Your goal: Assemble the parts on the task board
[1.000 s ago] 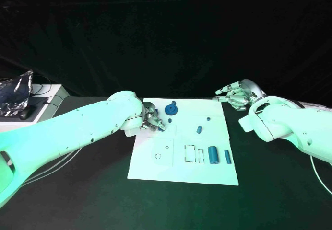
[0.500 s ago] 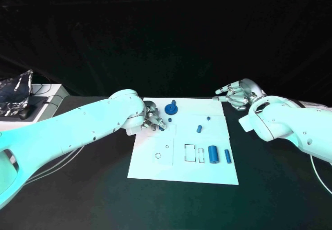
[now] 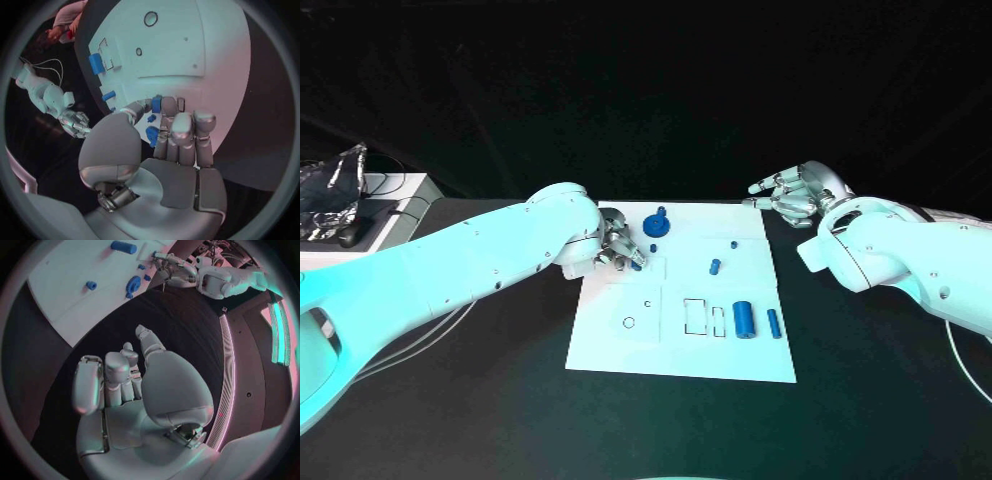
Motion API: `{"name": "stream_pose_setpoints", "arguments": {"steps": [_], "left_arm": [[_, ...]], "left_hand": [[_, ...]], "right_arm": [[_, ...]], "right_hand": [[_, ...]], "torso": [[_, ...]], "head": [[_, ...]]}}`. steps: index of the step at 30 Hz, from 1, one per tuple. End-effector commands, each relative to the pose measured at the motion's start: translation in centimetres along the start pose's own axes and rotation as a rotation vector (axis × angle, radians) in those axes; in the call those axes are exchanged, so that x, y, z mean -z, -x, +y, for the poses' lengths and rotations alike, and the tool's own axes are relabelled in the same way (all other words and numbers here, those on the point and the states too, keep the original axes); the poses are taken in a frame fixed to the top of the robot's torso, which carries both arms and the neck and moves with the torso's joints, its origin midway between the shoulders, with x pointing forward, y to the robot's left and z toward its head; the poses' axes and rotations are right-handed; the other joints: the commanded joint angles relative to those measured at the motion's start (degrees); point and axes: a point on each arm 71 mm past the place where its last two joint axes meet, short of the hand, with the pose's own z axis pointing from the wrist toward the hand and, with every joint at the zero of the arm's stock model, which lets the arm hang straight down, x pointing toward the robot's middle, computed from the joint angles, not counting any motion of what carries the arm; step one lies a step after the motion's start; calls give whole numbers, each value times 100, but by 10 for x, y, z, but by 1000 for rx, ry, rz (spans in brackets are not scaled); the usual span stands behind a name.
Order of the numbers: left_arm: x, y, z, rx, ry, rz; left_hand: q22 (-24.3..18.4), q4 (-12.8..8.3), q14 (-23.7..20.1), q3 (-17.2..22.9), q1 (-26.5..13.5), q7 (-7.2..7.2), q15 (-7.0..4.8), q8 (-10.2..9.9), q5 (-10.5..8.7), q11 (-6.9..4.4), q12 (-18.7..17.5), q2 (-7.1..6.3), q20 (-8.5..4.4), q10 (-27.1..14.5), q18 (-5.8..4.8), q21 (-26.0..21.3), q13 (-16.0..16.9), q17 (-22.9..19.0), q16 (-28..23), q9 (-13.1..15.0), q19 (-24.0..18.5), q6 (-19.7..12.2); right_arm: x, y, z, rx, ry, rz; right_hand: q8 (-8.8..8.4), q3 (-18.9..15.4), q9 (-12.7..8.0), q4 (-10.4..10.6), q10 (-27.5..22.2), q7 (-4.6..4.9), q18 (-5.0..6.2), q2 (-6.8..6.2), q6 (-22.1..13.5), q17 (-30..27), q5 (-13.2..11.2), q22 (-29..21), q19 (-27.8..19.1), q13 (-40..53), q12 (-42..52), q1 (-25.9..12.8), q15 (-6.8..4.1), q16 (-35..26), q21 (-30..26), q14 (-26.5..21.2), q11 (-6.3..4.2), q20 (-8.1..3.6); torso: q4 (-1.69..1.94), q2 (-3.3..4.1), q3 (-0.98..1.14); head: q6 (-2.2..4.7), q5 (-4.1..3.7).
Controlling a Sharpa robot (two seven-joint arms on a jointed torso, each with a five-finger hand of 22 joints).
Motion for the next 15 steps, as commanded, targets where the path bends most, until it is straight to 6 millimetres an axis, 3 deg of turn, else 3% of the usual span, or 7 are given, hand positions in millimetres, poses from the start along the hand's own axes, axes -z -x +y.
{"name": "stream_pose_setpoints", "arguments": {"steps": [1,15], "left_arm": [[-3,-12,-1,-24,4,58],[-4,-8,4,-18,19,36]], "left_hand": [[8,-538,16,506,184,-75,-17,-20,24,-60,23,211,6,87,-64,1,-9,8,38,236,50,129],[98,-631,23,626,173,-75,-23,1,134,-70,33,220,-10,111,-72,42,-13,8,58,290,108,157]], "right_arm": [[0,-2,1,9,16,13],[0,-2,1,9,16,16]], "right_hand": [[-18,-4,-5,25,-37,47,-23,-26,3,1,8,1067,376,-5,-38,-38,-11,-15,-18,-1,12,3],[-18,-4,-5,25,-37,47,-23,-26,3,1,8,1067,376,-5,-38,-38,-11,-15,-18,-1,12,3]], "torso": [[2,-4,0],[-4,3,0]], "head": [[-1,0],[15,18]]}}
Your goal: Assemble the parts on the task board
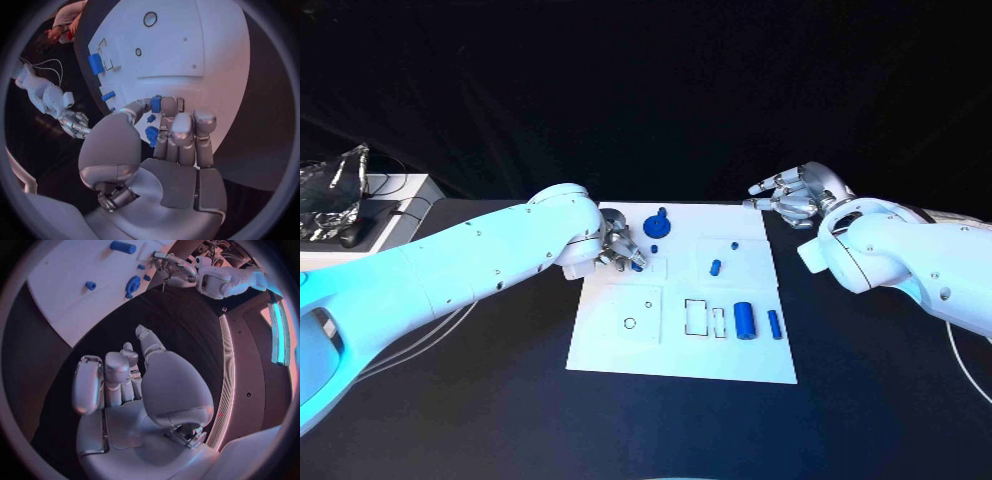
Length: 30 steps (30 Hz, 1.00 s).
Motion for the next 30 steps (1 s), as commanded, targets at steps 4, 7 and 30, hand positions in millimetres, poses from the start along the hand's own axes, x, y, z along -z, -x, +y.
{"name": "stream_pose_setpoints", "arguments": {"steps": [4,7,30], "left_arm": [[-3,-8,4,-16,18,39],[-3,-8,4,-17,17,45],[-3,-3,4,-71,31,76]], "left_hand": [[44,-646,24,658,174,-66,-22,21,32,-62,35,201,6,90,-77,53,-2,8,47,297,65,116],[44,-652,24,659,179,-67,-22,21,34,-63,34,194,8,90,-78,49,-2,7,49,297,61,122],[90,-644,23,659,243,-61,-13,-1,35,-60,25,163,9,91,-90,55,-5,16,71,278,67,138]], "right_arm": [[0,-1,1,9,15,15],[0,-2,1,9,15,16],[0,-1,1,9,15,15]], "right_hand": [[-18,-4,-5,25,-37,47,-23,-26,3,1,8,1067,376,-5,-38,-37,-11,-16,-18,-1,12,3],[-18,-4,-5,25,-37,47,-23,-26,3,1,8,1067,376,-5,-38,-37,-11,-16,-18,-1,12,3],[-18,-4,-5,25,-37,47,-23,-26,3,1,8,1067,376,-5,-38,-37,-11,-16,-18,-1,12,3]], "torso": [[-5,6,5],[-7,9,6],[5,4,-5]], "head": [[4,6],[8,4],[-44,-11]]}}
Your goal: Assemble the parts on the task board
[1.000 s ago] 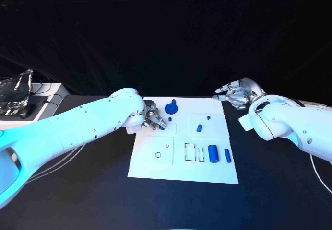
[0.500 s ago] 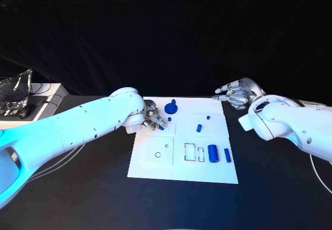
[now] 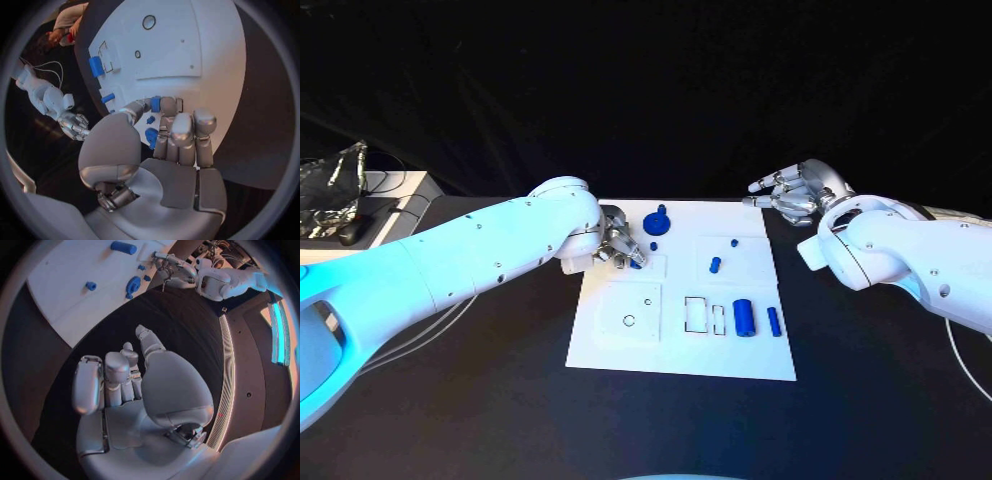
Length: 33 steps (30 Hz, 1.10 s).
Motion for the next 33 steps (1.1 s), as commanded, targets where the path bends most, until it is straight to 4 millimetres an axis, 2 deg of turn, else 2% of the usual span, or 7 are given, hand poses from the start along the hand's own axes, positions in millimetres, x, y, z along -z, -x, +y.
{"name": "stream_pose_setpoints", "arguments": {"steps": [1,21,26,33], "left_arm": [[-2,-6,5,-45,27,45],[-3,-6,2,-30,23,27],[-4,-7,2,-30,23,47],[-5,-8,2,-32,22,67]], "left_hand": [[5,-644,22,659,243,-34,-14,6,12,-57,27,163,-11,32,-90,30,-5,7,20,278,47,70],[15,-599,16,645,237,-32,-16,4,2,-54,27,180,-14,32,-91,14,-2,-16,9,284,45,64],[1,-570,13,505,240,-37,-11,-18,-24,-51,28,224,11,20,-80,-32,8,-31,-3,267,30,56],[39,-476,21,21,252,-109,-25,23,-26,-85,45,325,-11,41,-111,-49,59,20,43,270,63,137]], "right_arm": [[0,-1,1,9,15,13],[0,-1,1,9,15,14],[0,-1,1,9,15,14],[0,-1,1,9,16,14]], "right_hand": [[-18,-4,-5,26,-47,36,-23,-26,-9,1,8,1063,376,-6,-39,-37,-11,-16,-18,-1,2,3],[-19,-5,-7,27,-51,37,-23,-36,-12,-10,5,1062,376,-16,-45,-43,-11,-31,-23,-1,3,3],[-19,-5,-7,27,-51,37,-23,-36,-12,-10,5,1062,376,-16,-45,-43,-11,-31,-23,-1,3,3],[-19,-5,-7,27,-51,37,-23,-36,-12,-10,5,1062,376,-16,-45,-43,-11,-31,-23,-1,3,3]], "torso": [[2,-1,-7],[-4,-2,3],[2,-6,6],[-2,-7,6]], "head": [[-4,-6],[-19,2],[-33,-1],[-37,3]]}}
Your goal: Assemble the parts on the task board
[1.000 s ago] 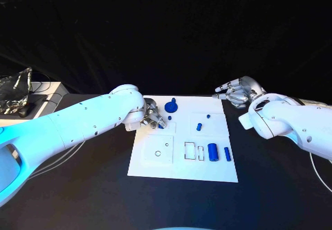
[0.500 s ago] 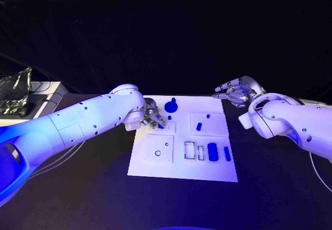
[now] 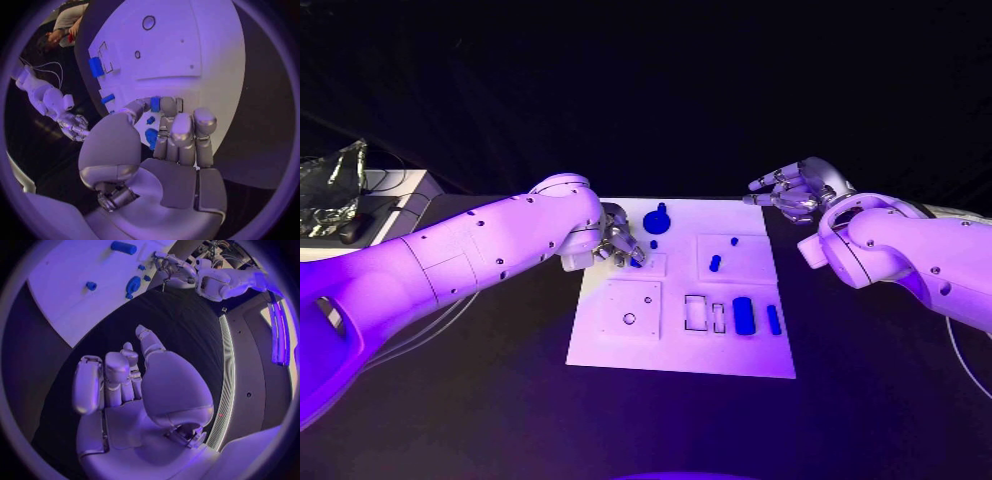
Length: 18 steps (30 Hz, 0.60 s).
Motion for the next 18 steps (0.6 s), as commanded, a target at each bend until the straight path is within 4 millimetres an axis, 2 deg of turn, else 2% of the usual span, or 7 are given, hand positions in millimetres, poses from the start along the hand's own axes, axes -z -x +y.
{"name": "stream_pose_setpoints", "arguments": {"steps": [1,5,6,9,11,15,18], "left_arm": [[-3,-9,3,-22,19,56],[-4,-9,2,-17,19,54],[-4,-9,2,-14,18,51],[-4,-8,2,-7,17,46],[-4,-8,1,-2,16,41],[-4,-7,1,8,15,31],[-5,-7,1,12,15,27]], "left_hand": [[9,-284,20,153,267,-100,-29,41,-22,-73,13,337,-15,12,-117,-44,15,8,21,269,25,126],[19,-219,19,-46,244,-118,-32,52,-54,-77,15,382,-24,18,-127,-55,34,8,20,260,33,139],[25,-169,20,-236,259,-122,-39,50,-62,-80,17,457,-28,10,-133,-65,47,9,21,248,36,145],[37,-95,22,-437,255,-145,-35,47,-96,-85,14,478,-37,12,-141,-78,58,3,19,227,44,154],[46,-12,23,-722,259,-147,-41,54,-111,-90,19,568,-42,10,-146,-86,69,3,22,223,51,165],[60,107,23,-1084,303,-164,-43,50,-145,-86,21,660,-50,7,-153,-107,81,-4,22,205,56,179],[71,151,21,-1197,342,-159,-45,50,-151,-85,23,691,-52,8,-155,-118,86,-7,23,199,58,180]], "right_arm": [[0,-1,1,8,16,13],[0,-1,1,8,16,13],[0,-1,1,8,16,13],[0,-1,1,8,16,13],[0,-1,1,8,17,13],[0,-1,1,8,17,13],[0,-1,1,8,17,13]], "right_hand": [[-19,-5,-7,27,-41,38,-23,-36,-11,-5,5,1065,376,-5,-21,-43,-11,-31,-23,-1,12,3],[-19,-5,-7,27,-41,38,-23,-36,-11,-5,5,1065,376,-5,-21,-43,-11,-31,-23,-1,12,3],[-19,-5,-7,27,-41,38,-23,-36,-11,-5,5,1065,376,-5,-21,-43,-11,-31,-23,-1,12,3],[-19,-5,-7,27,-41,38,-23,-36,-11,-5,5,1065,376,-5,-21,-43,-11,-31,-23,-1,12,3],[-19,-5,-7,27,-41,38,-23,-36,-11,-5,5,1065,376,-5,-21,-43,-11,-31,-23,-1,12,3],[-19,-5,-7,27,-41,38,-23,-36,-11,-5,5,1065,376,-5,-21,-43,-11,-31,-23,-1,12,3],[-19,-5,-7,27,-41,38,-23,-36,-11,-5,5,1065,376,-5,-21,-43,-11,-31,-23,-1,12,3]], "torso": [[-2,-1,0],[-2,1,0],[-3,2,-1],[-5,1,-2],[0,1,0],[-1,-1,-2],[-2,3,-2]], "head": [[1,3],[10,6],[15,5],[13,10],[11,6],[20,9],[19,9]]}}
